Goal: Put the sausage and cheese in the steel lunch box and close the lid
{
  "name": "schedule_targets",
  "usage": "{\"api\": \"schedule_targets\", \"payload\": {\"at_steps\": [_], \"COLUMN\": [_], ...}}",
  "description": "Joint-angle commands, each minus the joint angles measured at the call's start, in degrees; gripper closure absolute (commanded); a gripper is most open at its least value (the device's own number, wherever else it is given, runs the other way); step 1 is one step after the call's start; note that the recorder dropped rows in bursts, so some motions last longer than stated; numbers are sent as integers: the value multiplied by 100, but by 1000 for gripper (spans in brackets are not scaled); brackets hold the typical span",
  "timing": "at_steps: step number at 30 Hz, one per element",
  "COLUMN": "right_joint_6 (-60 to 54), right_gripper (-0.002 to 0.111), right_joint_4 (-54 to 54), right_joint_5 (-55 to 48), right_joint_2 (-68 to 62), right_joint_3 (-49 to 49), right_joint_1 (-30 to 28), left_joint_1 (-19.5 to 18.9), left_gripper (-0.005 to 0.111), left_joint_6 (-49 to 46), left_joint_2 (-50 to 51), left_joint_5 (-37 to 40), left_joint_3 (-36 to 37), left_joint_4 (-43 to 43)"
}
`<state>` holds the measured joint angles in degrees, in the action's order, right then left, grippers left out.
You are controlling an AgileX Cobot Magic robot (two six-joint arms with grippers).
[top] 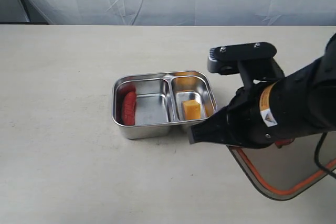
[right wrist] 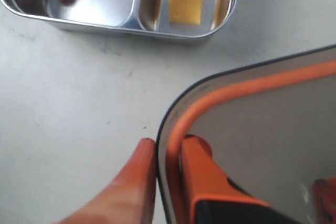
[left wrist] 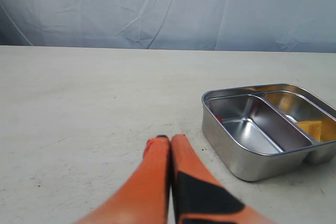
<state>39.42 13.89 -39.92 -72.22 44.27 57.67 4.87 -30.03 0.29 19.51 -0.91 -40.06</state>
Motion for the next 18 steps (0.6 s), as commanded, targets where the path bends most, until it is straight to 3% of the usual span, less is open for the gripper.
{"api": "schedule_targets", "payload": {"at_steps": [1,4,7,10,14,18], "right_joint_6": [6,6,-5,-5,-5,-5], "right_gripper": [108,108,108,108,109,109], "right_joint_4": [10,-139,-180,-207,-365,-451], "right_joint_5": [-50,-38,86,559,1526,2530], "right_joint_2": [624,982,1280,1444,1461,1261], "right_joint_3": [6,6,6,6,6,6], "right_joint_1": [8,8,126,381,772,1108], "left_joint_1": [39,39,39,39,39,39], "left_gripper": [107,107,107,107,107,107], "left_joint_6": [-15,100,711,700,689,689], "left_joint_2": [-29,-29,-29,-29,-29,-29], "left_joint_5": [-84,-483,-704,-1011,-1399,-1044], "left_joint_3": [7,7,7,7,7,7], "left_joint_4": [35,-429,-3214,-4997,-5268,-5288]}}
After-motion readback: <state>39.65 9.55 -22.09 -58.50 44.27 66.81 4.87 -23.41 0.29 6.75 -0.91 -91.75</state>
